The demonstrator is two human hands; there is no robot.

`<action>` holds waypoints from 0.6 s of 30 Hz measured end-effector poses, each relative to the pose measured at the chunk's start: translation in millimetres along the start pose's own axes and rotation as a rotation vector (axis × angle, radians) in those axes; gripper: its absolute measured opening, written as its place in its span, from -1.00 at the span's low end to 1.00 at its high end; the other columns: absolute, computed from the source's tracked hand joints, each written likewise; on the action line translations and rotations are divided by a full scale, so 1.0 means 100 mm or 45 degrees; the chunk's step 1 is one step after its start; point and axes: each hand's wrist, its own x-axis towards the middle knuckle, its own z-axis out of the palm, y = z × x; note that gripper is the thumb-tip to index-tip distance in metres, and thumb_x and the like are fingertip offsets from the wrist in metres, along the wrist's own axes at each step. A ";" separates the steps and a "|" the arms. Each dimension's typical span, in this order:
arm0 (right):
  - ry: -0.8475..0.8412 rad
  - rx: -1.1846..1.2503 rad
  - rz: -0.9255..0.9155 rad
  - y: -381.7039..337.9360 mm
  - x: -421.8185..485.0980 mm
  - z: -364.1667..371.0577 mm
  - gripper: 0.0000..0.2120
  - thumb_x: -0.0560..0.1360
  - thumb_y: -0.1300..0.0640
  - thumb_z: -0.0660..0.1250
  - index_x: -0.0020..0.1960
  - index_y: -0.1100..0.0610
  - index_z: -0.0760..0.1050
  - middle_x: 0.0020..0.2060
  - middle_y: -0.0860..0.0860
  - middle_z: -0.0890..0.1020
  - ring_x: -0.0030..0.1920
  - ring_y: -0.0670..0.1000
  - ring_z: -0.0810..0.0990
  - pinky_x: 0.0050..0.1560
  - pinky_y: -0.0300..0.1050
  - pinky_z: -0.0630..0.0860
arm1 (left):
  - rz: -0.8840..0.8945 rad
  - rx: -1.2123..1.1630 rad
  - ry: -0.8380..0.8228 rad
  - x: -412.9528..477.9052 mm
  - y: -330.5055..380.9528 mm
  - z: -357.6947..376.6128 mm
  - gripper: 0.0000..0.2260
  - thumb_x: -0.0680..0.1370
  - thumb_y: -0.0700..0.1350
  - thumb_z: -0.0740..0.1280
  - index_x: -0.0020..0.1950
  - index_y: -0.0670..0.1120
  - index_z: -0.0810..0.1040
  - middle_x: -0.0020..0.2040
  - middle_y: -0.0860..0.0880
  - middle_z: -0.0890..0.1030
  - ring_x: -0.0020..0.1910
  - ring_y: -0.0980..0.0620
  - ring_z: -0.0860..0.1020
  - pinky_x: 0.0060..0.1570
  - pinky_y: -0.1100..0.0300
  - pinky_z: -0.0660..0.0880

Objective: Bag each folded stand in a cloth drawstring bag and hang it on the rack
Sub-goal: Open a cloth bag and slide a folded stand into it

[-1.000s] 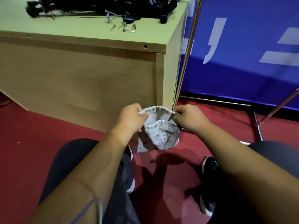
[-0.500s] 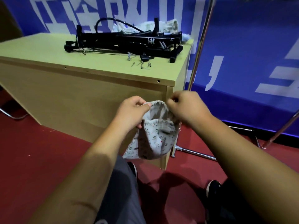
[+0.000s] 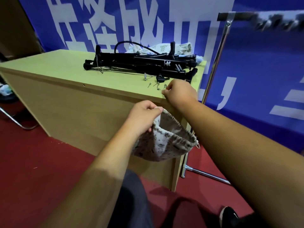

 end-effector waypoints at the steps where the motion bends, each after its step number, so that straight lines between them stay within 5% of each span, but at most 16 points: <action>1: -0.002 0.002 0.026 -0.01 0.02 0.02 -0.69 0.60 -0.24 0.40 -0.04 0.00 0.70 -0.14 -0.02 0.72 -0.04 0.14 0.69 -0.02 0.01 0.63 | -0.009 -0.004 0.007 0.01 -0.02 -0.01 -0.79 0.60 0.00 0.45 -0.08 -0.13 0.60 -0.34 -0.05 0.50 -0.53 -0.01 0.40 -0.34 0.15 0.40; 10: -0.154 -0.003 0.209 -0.13 0.16 0.01 -0.77 0.66 -0.06 0.35 -0.09 0.05 0.59 -0.08 0.03 0.65 -0.04 0.18 0.56 0.01 -0.02 0.39 | -0.043 0.002 -0.013 0.06 -0.06 0.01 -0.80 0.59 0.04 0.45 -0.09 -0.08 0.62 -0.42 0.05 0.45 -0.53 0.02 0.41 -0.33 0.15 0.42; 13: -0.209 -0.159 0.122 -0.17 0.11 -0.04 -0.74 0.71 0.05 0.30 -0.14 0.09 0.45 -0.07 0.06 0.54 0.01 0.19 0.51 0.07 0.03 0.38 | -0.051 -0.001 -0.035 0.04 -0.05 0.06 -0.81 0.60 0.03 0.45 -0.12 -0.04 0.59 -0.40 0.03 0.45 -0.52 0.02 0.39 -0.35 0.15 0.41; 18: -0.337 -0.393 -0.112 -0.17 0.00 -0.15 -0.87 0.68 0.11 0.35 0.03 0.17 0.53 -0.03 0.11 0.54 0.10 0.24 0.57 0.13 0.08 0.56 | -0.073 0.000 -0.055 -0.01 -0.04 0.14 -0.82 0.61 0.02 0.43 -0.10 -0.05 0.59 -0.34 -0.01 0.47 -0.53 0.04 0.38 -0.37 0.19 0.41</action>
